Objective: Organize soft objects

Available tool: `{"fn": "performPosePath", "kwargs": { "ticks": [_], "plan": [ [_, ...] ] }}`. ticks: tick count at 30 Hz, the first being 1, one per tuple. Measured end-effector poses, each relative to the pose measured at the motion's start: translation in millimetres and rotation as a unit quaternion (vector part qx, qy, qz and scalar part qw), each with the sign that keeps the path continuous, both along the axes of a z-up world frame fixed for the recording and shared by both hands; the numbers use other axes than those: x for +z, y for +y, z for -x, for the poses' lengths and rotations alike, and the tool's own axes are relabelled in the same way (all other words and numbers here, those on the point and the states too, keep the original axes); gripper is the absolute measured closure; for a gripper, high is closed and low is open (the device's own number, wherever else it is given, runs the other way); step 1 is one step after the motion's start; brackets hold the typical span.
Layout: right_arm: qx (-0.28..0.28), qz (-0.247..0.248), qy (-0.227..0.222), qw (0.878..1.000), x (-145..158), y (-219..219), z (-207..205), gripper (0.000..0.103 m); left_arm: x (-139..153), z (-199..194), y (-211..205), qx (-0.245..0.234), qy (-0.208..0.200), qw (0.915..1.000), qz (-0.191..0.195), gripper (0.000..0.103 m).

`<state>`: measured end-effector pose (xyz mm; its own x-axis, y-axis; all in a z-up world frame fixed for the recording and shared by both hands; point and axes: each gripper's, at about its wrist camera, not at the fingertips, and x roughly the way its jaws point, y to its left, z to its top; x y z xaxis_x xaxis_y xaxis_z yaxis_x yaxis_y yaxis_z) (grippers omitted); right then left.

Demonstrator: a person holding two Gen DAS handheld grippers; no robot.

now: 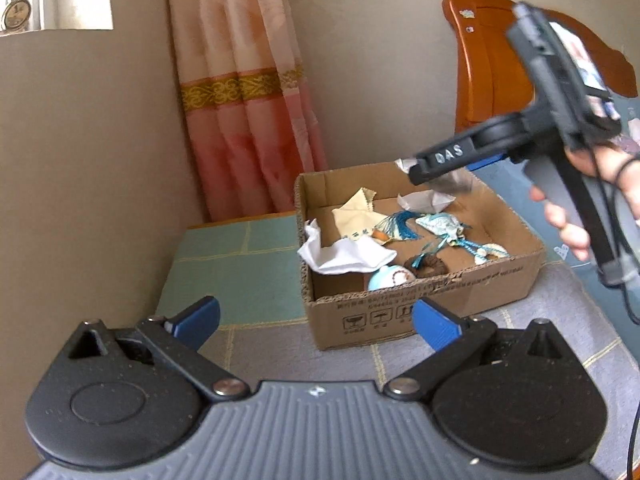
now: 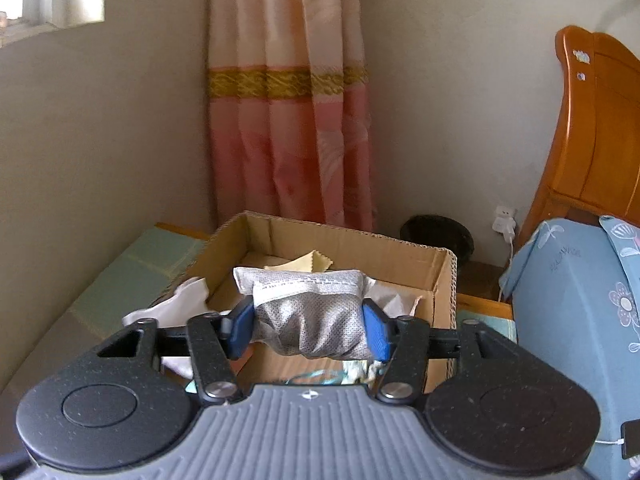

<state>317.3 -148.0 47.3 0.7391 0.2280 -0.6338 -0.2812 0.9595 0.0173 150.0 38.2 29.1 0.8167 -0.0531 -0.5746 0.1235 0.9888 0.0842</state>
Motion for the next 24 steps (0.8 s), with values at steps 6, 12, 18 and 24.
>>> {"fn": "performPosePath", "kwargs": {
  "ticks": [6, 12, 18, 24],
  "plan": [
    [-0.032, -0.004, 0.017, 0.999, -1.0, -1.9, 0.1, 0.0, 0.5, 3.2, 4.7, 0.009, -0.006, 0.9999, 0.004, 0.001],
    [-0.053, 0.013, 0.03, 0.998, 16.6, -6.5, 32.6, 0.0, 6.9, -2.0, 4.3, 0.04, 0.017, 0.999, 0.01, 0.001],
    [-0.081, 0.031, 0.045, 0.995, 28.2, -10.0, 70.5, 0.0, 14.4, -6.2, 2.2, 0.065, 0.03, 0.9974, 0.011, 0.001],
    [-0.107, 0.031, 0.049, 0.993, 32.0, -13.1, 107.1, 0.0, 23.2, -8.0, -3.4, 0.078, 0.038, 0.9961, 0.018, 0.001]
  ]
}}
